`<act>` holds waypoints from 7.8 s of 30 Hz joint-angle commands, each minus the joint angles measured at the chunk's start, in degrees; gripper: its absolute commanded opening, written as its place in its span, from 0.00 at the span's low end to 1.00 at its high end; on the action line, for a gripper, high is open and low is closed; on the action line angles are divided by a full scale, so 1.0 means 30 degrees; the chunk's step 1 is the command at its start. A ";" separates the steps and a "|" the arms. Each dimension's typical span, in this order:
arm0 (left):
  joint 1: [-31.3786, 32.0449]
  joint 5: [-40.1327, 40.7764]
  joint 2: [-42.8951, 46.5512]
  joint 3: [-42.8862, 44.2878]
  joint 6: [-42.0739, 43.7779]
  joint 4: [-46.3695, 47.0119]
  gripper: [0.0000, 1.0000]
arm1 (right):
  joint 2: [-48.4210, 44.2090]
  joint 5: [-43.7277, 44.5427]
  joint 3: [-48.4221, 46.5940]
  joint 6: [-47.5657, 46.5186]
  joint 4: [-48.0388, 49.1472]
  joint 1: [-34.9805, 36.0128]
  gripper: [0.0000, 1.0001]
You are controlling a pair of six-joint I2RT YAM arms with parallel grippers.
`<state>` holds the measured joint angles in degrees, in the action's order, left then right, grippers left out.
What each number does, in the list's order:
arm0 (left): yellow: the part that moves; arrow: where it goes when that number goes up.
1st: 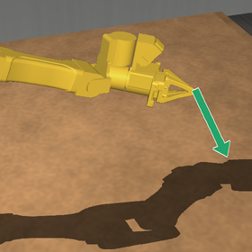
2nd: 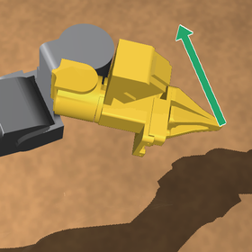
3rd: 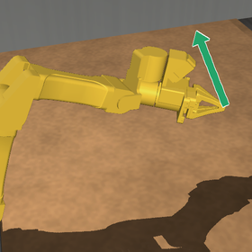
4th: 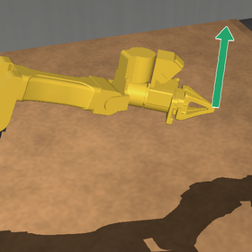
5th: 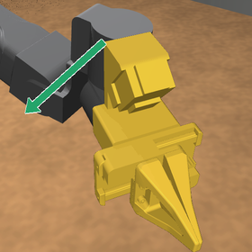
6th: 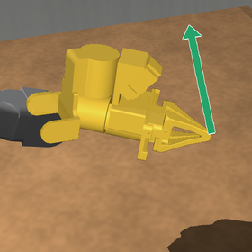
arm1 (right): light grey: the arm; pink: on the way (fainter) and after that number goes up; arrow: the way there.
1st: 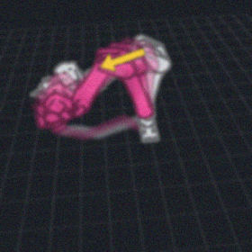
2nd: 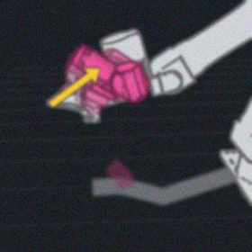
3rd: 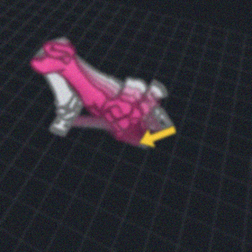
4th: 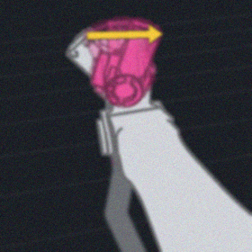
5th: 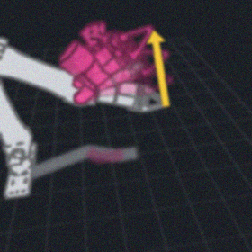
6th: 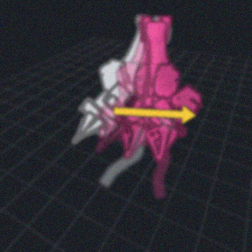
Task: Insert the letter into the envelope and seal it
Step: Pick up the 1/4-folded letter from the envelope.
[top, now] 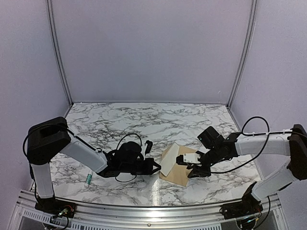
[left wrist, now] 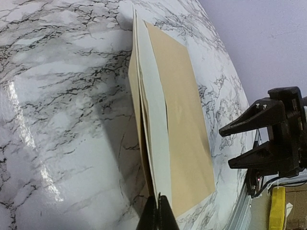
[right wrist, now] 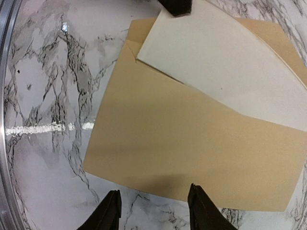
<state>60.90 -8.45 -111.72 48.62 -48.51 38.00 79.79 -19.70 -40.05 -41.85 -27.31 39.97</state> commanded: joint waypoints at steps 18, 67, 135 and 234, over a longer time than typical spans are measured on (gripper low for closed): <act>0.0739 0.1987 -0.1138 0.0554 0.0982 0.0519 0.00 | 0.3178 0.0095 -0.0406 -0.0614 -0.0956 0.1476 0.10; 0.0911 0.1742 -0.1292 0.0941 -0.0955 0.0171 0.00 | 0.2098 0.1412 -0.1149 0.0096 -0.1706 0.0741 0.22; -0.0465 -0.2399 -0.4022 1.2492 0.6179 -1.4584 0.36 | 0.1016 -0.0165 -0.1499 0.0728 -0.2028 -0.5852 0.38; -0.1366 -0.2981 -0.3374 0.6667 -0.1319 -0.4040 0.00 | 0.3436 -0.0678 -0.0985 0.1108 -0.1751 -0.4947 0.42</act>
<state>56.16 -18.83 -125.19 71.26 -48.73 22.04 87.90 -21.91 -43.57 -39.94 -31.11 24.71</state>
